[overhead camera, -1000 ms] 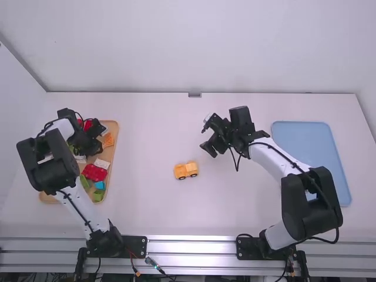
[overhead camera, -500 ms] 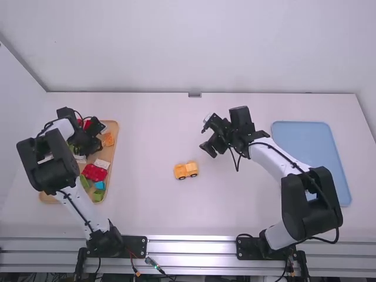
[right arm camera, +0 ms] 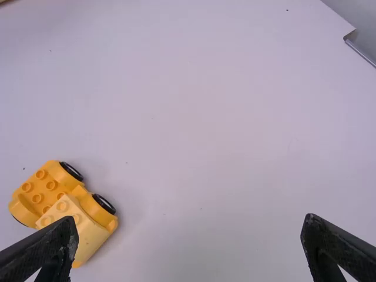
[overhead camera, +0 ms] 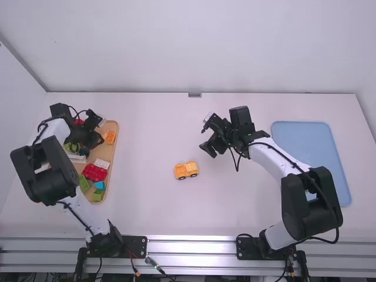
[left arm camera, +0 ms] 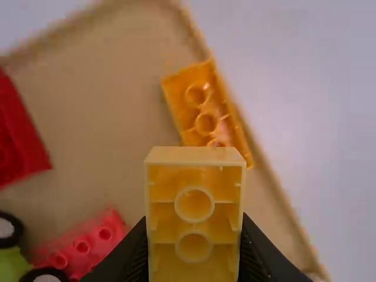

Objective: Assemble lego blocks to make yellow taxi

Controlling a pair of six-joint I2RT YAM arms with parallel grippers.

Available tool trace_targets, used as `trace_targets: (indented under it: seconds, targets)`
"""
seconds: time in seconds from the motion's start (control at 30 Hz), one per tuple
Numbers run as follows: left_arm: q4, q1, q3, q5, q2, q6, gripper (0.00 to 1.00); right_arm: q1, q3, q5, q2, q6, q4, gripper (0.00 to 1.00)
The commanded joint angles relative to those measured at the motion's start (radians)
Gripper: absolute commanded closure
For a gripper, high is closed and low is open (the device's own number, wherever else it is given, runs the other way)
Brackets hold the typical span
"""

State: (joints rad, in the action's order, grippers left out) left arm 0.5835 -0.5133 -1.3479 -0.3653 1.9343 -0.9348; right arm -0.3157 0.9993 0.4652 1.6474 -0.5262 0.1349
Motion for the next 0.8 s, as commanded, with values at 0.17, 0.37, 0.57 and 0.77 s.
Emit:
trace_targets:
  seconds: [0.17,0.37,0.57,0.77]
  targets:
    - [-0.148,0.003,0.256,-0.382,-0.262,-0.109,0.98,0.001,0.023,0.099,-0.014,0.007,-0.028,0.01]
    - [-0.162,0.095,0.327,-0.618,-0.376,-0.077,0.98,0.001,0.022,0.274,-0.014,0.006,-0.168,0.01]
    - [-0.206,0.365,0.302,-0.63,-0.392,-0.076,0.98,0.019,0.022,0.402,-0.014,0.007,-0.299,0.01]
    - [-0.341,0.563,0.292,-0.649,-0.392,0.037,0.98,0.063,0.022,0.492,-0.014,0.008,-0.354,0.01]
